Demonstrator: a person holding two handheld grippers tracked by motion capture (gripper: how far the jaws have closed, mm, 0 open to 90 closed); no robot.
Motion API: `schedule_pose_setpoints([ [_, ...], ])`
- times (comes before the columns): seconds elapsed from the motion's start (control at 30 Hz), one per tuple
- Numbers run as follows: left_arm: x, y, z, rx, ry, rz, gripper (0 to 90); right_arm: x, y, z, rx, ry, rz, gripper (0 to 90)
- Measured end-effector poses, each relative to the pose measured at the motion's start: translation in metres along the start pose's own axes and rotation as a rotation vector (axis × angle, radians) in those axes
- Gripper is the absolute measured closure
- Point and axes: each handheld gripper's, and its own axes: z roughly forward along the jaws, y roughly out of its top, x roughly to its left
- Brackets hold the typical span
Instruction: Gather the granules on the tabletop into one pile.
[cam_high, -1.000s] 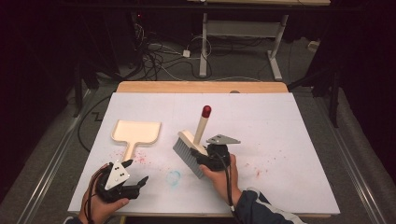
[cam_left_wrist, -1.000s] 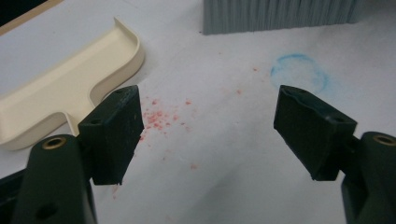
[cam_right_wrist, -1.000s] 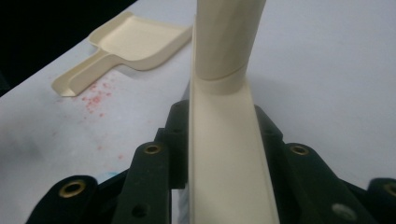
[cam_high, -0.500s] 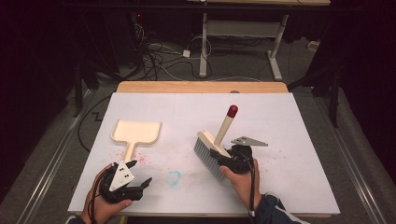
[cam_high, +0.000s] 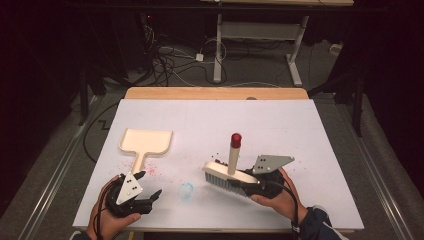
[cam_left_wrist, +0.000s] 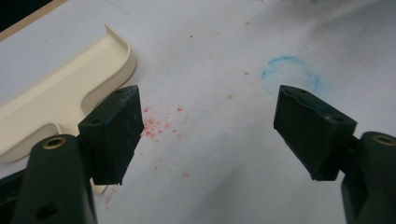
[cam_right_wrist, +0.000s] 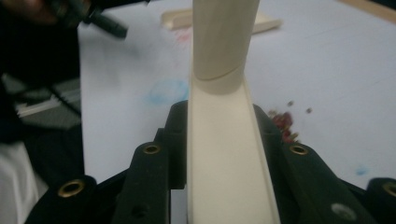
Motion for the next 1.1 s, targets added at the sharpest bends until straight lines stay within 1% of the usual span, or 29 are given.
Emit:
schedule_pose_setpoints([
  [0.03,0.0,0.0,0.0,-0.001,-0.001,0.0,23.1,0.0,-0.005,0.001,0.022,0.011,-0.015,67.6],
  [0.1,0.0,0.001,0.001,-0.002,-0.004,0.002,23.2,-0.003,-0.014,0.002,0.042,0.064,-0.048,67.5],
  [0.13,0.0,0.001,0.001,-0.002,-0.006,0.005,23.2,-0.006,-0.016,0.003,0.053,0.072,-0.057,67.5],
  [0.2,0.0,0.002,0.004,-0.001,-0.009,0.006,23.2,-0.017,-0.017,0.003,0.044,0.098,-0.056,67.6],
  [0.23,0.0,0.003,0.005,0.0,-0.011,0.009,23.2,-0.023,-0.016,0.004,0.048,0.087,-0.068,67.5],
  [0.27,0.0,0.003,0.005,0.001,-0.014,0.009,23.2,-0.029,-0.016,0.005,0.046,0.085,-0.073,67.5],
  [0.3,0.0,0.003,0.007,0.002,-0.016,0.013,23.2,-0.035,-0.016,0.007,0.039,0.101,-0.071,67.4],
  [0.33,-0.001,0.003,0.007,0.01,-0.023,0.004,23.3,-0.041,-0.015,0.01,0.045,0.102,-0.084,67.3],
  [0.37,0.0,0.003,0.008,0.007,-0.021,0.015,23.3,-0.045,-0.014,0.012,0.044,0.109,-0.092,67.3],
  [0.4,0.0,0.003,0.008,0.008,-0.024,0.015,23.3,-0.05,-0.013,0.013,0.03,0.123,-0.094,67.4],
  [0.43,0.0,0.003,0.009,0.014,-0.032,0.006,23.3,-0.053,-0.011,0.016,0.026,0.124,-0.106,67.4],
  [0.5,0.0,0.003,0.009,0.013,-0.035,0.008,23.3,-0.056,-0.007,0.019,0.016,0.132,-0.118,67.6],
  [0.53,0.0,0.003,0.009,0.013,-0.037,0.008,23.3,-0.056,-0.004,0.02,0.014,0.119,-0.135,67.7],
  [0.6,0.0,0.003,0.009,0.018,-0.035,0.012,23.3,-0.056,0.0,0.021,0.007,0.117,-0.153,67.6],
  [0.67,0.0,0.003,0.01,0.015,-0.03,0.023,23.3,-0.057,0.004,0.02,-0.009,0.128,-0.162,67.6],
  [0.7,0.0,0.003,0.009,0.015,-0.029,0.024,23.3,-0.057,0.006,0.02,-0.015,0.121,-0.163,67.6],
  [0.73,-0.001,0.003,0.009,0.021,-0.036,0.015,23.4,-0.059,0.012,0.017,-0.04,0.1,-0.172,67.6],
  [0.77,0.0,0.003,0.009,0.02,-0.036,0.016,23.4,-0.059,0.012,0.017,-0.04,0.1,-0.172,67.6],
  [0.8,0.0,0.003,0.009,0.019,-0.034,0.015,23.3,-0.061,0.015,0.016,-0.054,0.088,-0.164,67.6],
  [0.87,0.0,0.003,0.009,0.019,-0.033,0.009,23.3,-0.065,0.02,0.015,-0.083,0.046,-0.165,67.6],
  [0.9,0.001,0.003,0.01,0.015,-0.028,0.018,23.4,-0.068,0.022,0.016,-0.089,0.019,-0.164,67.6],
  [0.97,0.002,0.003,0.011,0.016,-0.031,0.013,23.3,-0.073,0.026,0.021,-0.089,-0.042,-0.166,67.7],
  [1.03,0.002,0.001,0.011,0.029,-0.036,0.002,23.3,-0.078,0.028,0.029,-0.068,-0.101,-0.193,67.7],
  [1.07,0.003,0.001,0.011,0.031,-0.035,0.0,23.3,-0.082,0.028,0.034,-0.057,-0.125,-0.205,67.7],
  [1.1,0.003,0.0,0.011,0.028,-0.029,0.007,23.3,-0.085,0.027,0.04,-0.051,-0.135,-0.212,67.7],
])
